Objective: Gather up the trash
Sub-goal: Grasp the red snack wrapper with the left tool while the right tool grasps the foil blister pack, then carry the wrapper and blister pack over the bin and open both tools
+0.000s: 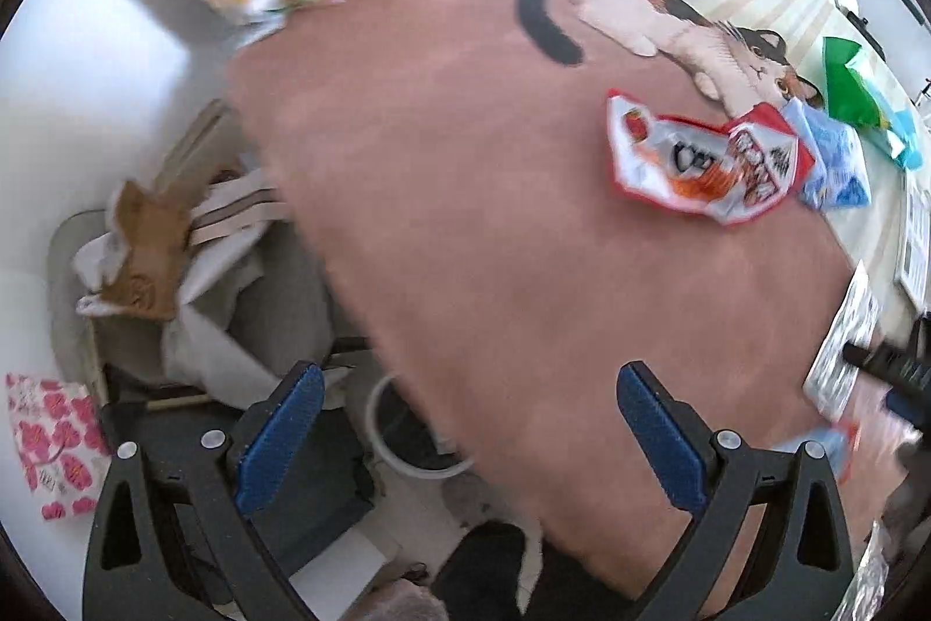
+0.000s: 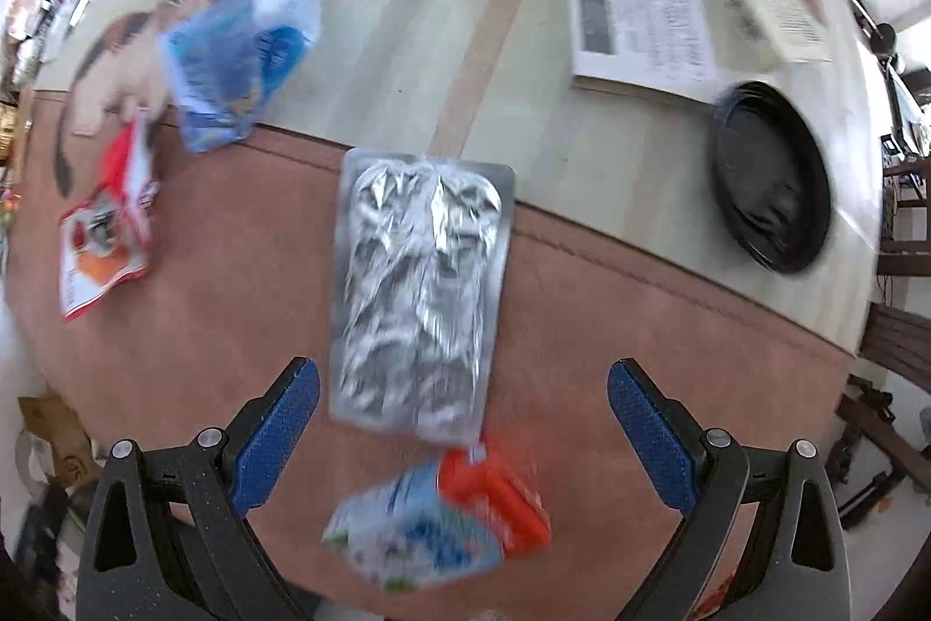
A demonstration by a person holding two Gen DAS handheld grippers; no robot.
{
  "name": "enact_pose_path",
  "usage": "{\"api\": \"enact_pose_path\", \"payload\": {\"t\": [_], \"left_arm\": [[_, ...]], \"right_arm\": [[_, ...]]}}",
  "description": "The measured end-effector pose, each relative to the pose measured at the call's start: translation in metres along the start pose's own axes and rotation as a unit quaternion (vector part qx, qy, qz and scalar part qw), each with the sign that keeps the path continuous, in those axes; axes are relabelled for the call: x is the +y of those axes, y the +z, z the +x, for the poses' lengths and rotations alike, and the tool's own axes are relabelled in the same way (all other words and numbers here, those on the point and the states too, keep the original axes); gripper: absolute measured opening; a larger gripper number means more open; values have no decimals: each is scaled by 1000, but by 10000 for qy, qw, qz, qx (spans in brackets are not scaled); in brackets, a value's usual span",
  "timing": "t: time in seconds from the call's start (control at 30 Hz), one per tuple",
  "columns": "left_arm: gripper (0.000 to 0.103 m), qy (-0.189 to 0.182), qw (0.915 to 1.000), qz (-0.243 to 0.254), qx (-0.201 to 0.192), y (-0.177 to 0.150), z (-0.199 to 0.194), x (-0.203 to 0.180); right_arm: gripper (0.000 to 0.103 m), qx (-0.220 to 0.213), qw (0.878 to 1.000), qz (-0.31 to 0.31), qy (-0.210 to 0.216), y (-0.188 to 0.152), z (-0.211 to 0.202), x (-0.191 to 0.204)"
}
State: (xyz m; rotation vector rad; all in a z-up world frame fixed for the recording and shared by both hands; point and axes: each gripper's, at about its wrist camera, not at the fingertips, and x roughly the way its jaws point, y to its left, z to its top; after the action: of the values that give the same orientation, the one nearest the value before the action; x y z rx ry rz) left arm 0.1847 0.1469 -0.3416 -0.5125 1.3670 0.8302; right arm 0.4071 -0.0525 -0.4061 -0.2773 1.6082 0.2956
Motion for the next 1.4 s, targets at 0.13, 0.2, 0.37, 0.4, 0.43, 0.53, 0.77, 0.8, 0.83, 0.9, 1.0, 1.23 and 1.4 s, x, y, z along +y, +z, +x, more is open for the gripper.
{"api": "enact_pose_path", "payload": {"t": [0.13,0.2,0.37,0.4,0.43,0.53,0.77,0.8,0.83,0.9,1.0,1.23,1.4], "left_arm": [[102,-260,9995,-18,174,35,21,-20],[102,-380,9990,-9,216,50,30,-28],[102,-569,9980,43,283,81,45,-43],[102,-610,9977,27,296,84,47,-44],[102,-649,9974,15,307,87,48,-45],[102,-771,9964,-11,353,94,54,-48],[78,-1170,9914,-24,590,103,72,-62],[75,-1249,9902,-17,631,103,74,-65],[71,-1329,9892,-31,624,105,77,-63],[60,-1470,9872,-63,616,108,77,-64],[43,-1400,9890,-16,487,107,69,-69],[16,-1298,9912,129,207,101,39,-73],[2,-1294,9913,183,-133,96,4,-74]], "right_arm": [[89,110,9998,-137,-28,9,12,5],[85,-27,9993,-302,-219,7,11,10],[51,-563,9959,-652,-276,2,-3,17],[51,-522,9961,-659,-249,3,-2,15],[49,-507,9963,-653,-217,3,-2,13],[30,-648,9952,-708,-180,12,-12,8],[16,-622,9949,-761,246,19,-22,-8],[14,-614,9950,-725,314,21,-23,-10],[13,-618,9949,-706,371,22,-24,-10],[12,-618,9947,-709,414,37,-31,-8],[11,-632,9942,-732,478,35,-33,-15],[7,-633,9928,-708,729,41,-40,2],[7,-726,9914,-728,805,39,-48,7]]}}
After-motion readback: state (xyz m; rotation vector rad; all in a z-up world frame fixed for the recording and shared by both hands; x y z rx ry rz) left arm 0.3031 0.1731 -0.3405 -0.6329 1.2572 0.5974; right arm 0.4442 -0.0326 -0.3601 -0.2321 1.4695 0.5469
